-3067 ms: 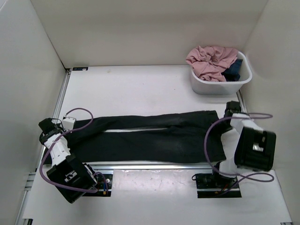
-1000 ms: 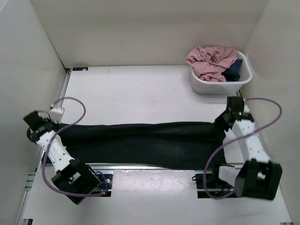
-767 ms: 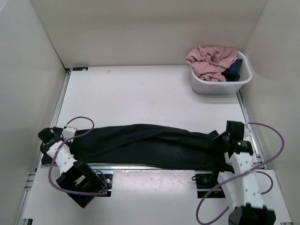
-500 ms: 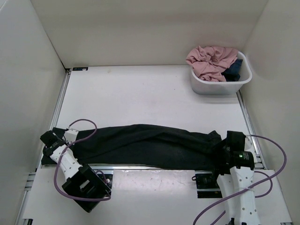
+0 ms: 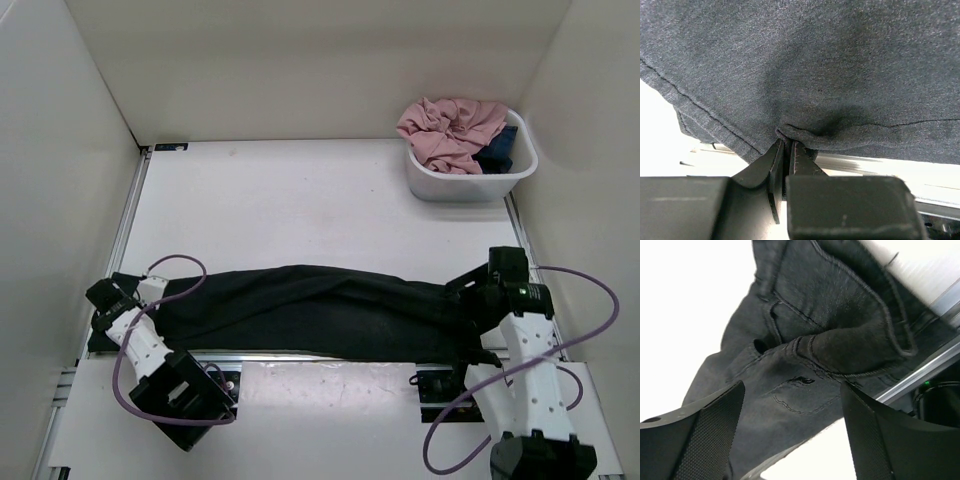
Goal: Fold and stack the trousers
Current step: Fold the trousers
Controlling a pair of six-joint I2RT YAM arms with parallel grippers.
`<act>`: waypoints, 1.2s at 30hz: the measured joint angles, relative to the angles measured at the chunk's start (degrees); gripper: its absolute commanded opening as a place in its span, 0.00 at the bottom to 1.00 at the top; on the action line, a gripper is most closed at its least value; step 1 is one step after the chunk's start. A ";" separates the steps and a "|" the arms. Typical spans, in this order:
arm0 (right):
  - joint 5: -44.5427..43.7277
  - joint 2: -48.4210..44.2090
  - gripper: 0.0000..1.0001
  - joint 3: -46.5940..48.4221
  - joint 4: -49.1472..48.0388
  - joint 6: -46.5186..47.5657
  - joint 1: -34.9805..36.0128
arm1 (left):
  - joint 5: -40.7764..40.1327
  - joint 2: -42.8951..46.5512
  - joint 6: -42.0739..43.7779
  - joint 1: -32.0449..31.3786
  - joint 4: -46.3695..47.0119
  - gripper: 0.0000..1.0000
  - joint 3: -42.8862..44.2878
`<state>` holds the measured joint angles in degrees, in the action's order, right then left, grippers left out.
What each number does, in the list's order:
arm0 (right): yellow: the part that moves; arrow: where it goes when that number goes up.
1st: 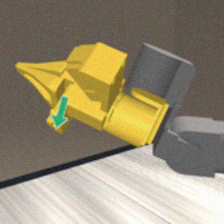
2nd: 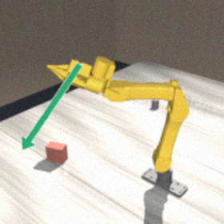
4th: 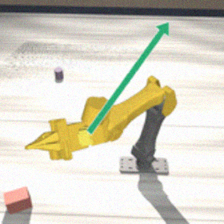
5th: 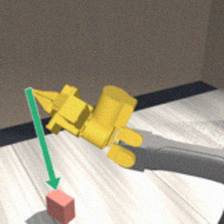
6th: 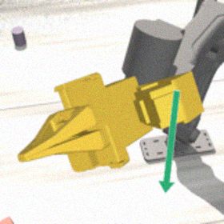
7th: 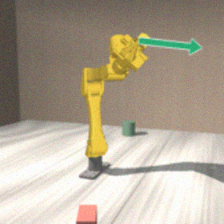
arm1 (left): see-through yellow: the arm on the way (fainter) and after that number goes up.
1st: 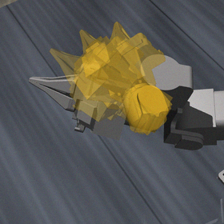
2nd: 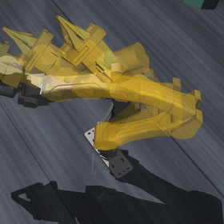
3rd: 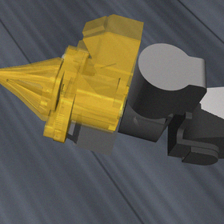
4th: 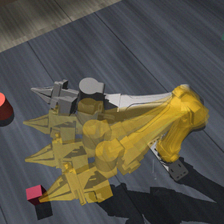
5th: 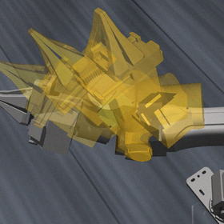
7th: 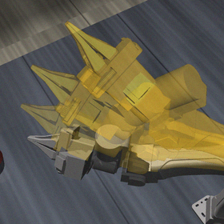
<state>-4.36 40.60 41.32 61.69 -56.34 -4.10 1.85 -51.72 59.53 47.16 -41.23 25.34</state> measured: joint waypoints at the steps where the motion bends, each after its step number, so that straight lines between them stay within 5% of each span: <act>1: 0.87 1.49 0.82 -0.83 -0.76 -0.50 0.00 | -0.02 -0.35 0.00 -0.02 -0.15 0.14 0.31; 5: 4.42 5.09 0.85 -4.28 -2.60 -2.25 0.00 | -0.13 -1.31 0.00 -0.02 -0.55 0.14 1.99; 8: 4.26 5.27 0.74 -6.12 -2.97 -3.37 0.00 | -0.26 -1.64 -0.20 0.00 -0.90 0.14 3.37; 11: 1.60 5.70 0.37 -6.51 -3.67 -4.24 0.00 | 0.09 -2.43 -1.01 0.00 -1.62 0.14 6.19; 12: 0.66 6.23 0.13 -6.51 -4.07 -4.50 0.00 | 0.39 -2.73 -1.42 0.00 -1.81 0.14 7.50; 14: -1.09 7.87 0.00 -6.51 -5.03 -5.11 0.04 | 0.92 -3.82 -2.01 0.00 -2.23 0.14 10.71; 20: -3.89 11.98 0.00 -4.22 -5.62 -4.04 0.13 | 3.96 -9.33 -3.26 -0.02 -1.88 0.14 22.80; 26: -3.80 15.30 0.00 8.59 -5.20 -1.20 1.03 | 10.60 -20.70 -6.82 -0.90 -4.85 0.14 38.77; 36: -4.96 4.35 0.00 -4.66 -4.59 -0.13 0.74 | 14.58 -17.00 -2.03 -0.35 -3.63 0.14 33.18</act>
<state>-9.32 44.95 36.67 57.10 -56.47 -3.36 16.43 -68.73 57.49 46.81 -44.86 58.52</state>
